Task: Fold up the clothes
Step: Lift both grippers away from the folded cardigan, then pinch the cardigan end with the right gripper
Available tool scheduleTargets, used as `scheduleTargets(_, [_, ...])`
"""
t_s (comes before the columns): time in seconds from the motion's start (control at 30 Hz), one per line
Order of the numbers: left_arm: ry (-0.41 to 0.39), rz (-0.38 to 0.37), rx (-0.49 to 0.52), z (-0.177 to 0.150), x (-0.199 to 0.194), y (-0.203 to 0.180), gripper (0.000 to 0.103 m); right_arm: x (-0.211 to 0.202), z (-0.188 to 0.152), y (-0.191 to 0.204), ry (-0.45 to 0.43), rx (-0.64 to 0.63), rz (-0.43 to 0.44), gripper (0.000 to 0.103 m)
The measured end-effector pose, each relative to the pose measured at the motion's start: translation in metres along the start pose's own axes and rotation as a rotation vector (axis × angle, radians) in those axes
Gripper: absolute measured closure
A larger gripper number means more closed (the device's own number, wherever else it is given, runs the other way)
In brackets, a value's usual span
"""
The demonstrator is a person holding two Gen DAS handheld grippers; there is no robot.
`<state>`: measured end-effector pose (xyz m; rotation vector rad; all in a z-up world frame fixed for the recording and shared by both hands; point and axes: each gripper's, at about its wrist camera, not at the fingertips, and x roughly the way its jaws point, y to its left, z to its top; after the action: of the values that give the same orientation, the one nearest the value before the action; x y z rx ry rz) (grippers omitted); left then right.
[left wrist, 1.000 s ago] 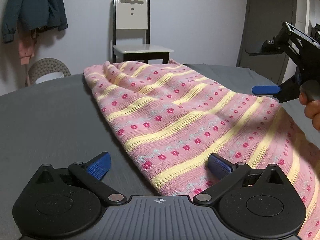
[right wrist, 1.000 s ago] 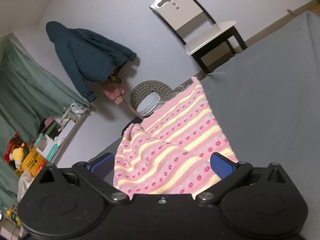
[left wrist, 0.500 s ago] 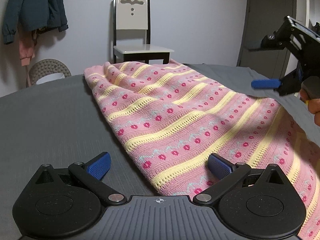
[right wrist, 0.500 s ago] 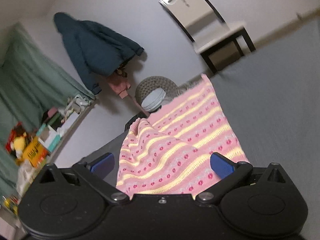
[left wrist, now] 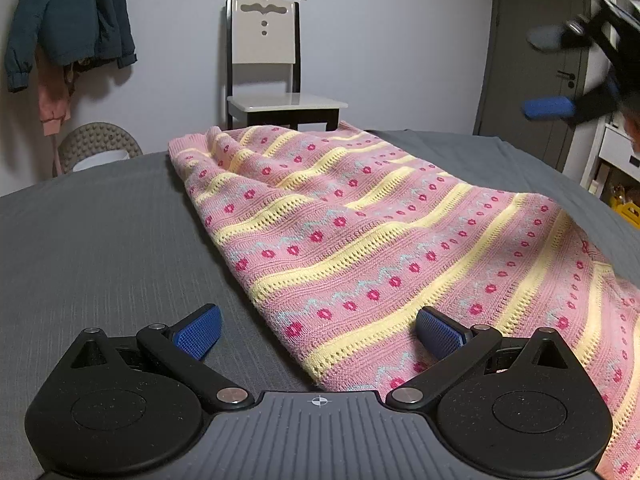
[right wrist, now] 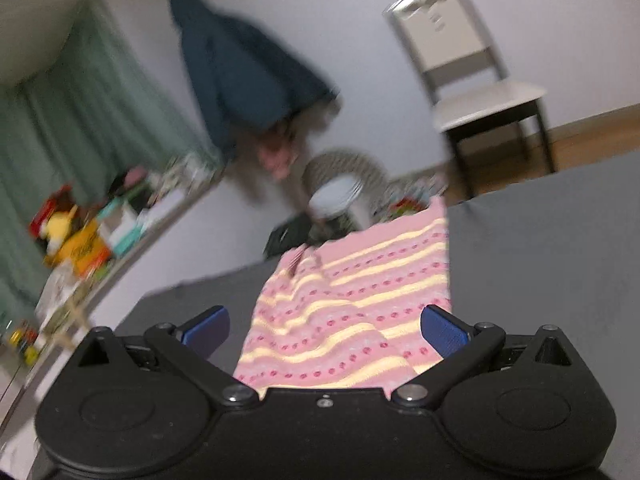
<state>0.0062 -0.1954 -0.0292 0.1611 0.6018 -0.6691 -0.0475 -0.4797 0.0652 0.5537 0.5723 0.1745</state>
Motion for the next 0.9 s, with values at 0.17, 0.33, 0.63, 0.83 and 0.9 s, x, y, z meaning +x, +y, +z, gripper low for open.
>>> scheduleTargets(0.17, [-0.006,0.003,0.004,-0.001,0.0,-0.001,0.0,0.06,0.061,-0.001,0.235,-0.004,0.026,0.044])
scheduleTargets(0.33, [-0.015,0.008,0.009,-0.002,0.001,-0.002,0.0,0.148,0.087,0.01,0.414,-0.155,-0.063,0.051])
scheduleTargets(0.63, [-0.022,0.012,0.011,-0.004,0.003,-0.004,0.0,0.232,0.082,-0.006,0.437,-0.043,-0.063,0.072])
scheduleTargets(0.83, [-0.023,0.012,0.009,-0.004,0.003,-0.004,0.0,0.242,0.062,0.025,0.476,-0.165,0.073,0.094])
scheduleTargets(0.9, [-0.022,0.012,0.009,-0.003,0.003,-0.005,0.0,0.238,0.049,0.046,0.502,-0.278,0.114,0.093])
